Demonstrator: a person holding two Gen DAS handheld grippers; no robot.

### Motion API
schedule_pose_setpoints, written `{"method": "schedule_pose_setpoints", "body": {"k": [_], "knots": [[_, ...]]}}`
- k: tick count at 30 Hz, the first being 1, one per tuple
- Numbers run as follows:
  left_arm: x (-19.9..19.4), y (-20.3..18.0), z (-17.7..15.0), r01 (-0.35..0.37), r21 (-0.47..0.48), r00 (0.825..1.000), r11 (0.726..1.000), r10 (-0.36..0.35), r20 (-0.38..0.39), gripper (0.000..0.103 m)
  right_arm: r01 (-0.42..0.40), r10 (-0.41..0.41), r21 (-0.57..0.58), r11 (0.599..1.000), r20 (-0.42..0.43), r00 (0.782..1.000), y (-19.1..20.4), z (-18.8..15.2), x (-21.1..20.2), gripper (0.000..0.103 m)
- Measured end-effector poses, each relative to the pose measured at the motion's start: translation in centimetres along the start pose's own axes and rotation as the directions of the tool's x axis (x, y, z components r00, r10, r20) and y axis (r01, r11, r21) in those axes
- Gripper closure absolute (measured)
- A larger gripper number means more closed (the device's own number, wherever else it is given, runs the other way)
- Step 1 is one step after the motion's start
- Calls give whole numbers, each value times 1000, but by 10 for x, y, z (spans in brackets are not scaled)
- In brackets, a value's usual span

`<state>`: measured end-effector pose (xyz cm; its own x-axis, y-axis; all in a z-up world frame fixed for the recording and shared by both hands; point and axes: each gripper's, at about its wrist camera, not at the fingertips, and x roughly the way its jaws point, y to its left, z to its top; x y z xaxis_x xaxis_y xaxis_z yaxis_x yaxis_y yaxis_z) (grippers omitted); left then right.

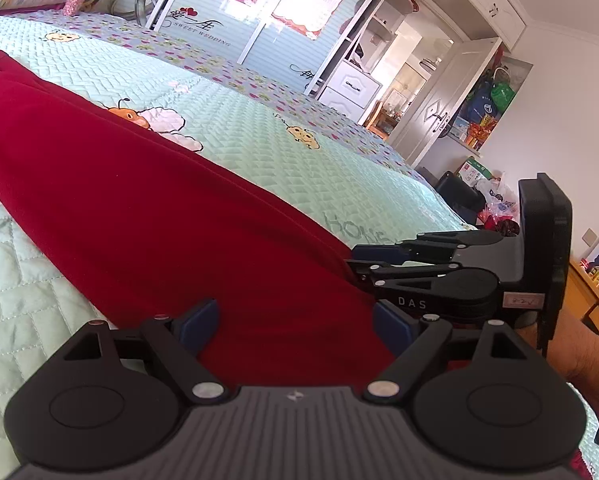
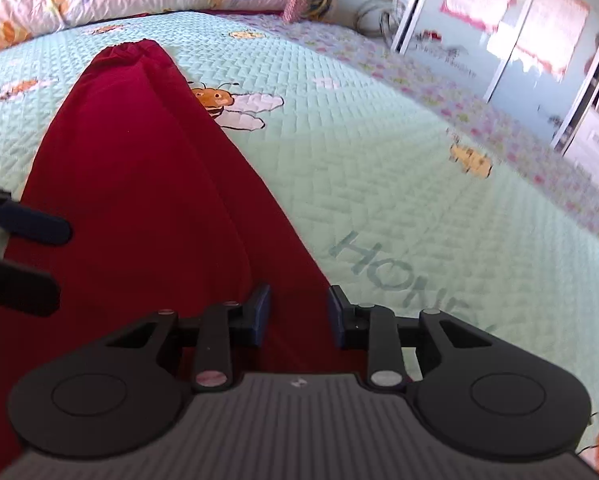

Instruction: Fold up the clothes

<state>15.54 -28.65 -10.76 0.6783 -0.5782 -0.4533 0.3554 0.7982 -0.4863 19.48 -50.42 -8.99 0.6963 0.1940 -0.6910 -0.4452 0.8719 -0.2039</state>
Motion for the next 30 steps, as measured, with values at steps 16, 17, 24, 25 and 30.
{"method": "schedule_pose_setpoints", "body": {"k": [16, 17, 24, 25, 30], "knots": [[1, 2, 0, 8, 4, 1000, 1000, -8, 3, 14, 85, -86, 83, 993, 12, 996, -16, 15, 7, 103], [1, 2, 0, 8, 4, 1000, 1000, -8, 3, 14, 109, -110, 84, 990, 7, 994, -19, 17, 11, 103], [1, 3, -1, 7, 7, 1000, 1000, -7, 4, 14, 100, -104, 196, 976, 9, 995, -41, 22, 15, 101], [2, 3, -1, 6, 8, 1000, 1000, -6, 4, 14, 64, -75, 229, 971, 39, 996, -42, 24, 9, 99], [1, 3, -1, 4, 11, 1000, 1000, -4, 4, 14, -51, 30, 168, 985, 124, 992, -20, 50, 10, 59]]}}
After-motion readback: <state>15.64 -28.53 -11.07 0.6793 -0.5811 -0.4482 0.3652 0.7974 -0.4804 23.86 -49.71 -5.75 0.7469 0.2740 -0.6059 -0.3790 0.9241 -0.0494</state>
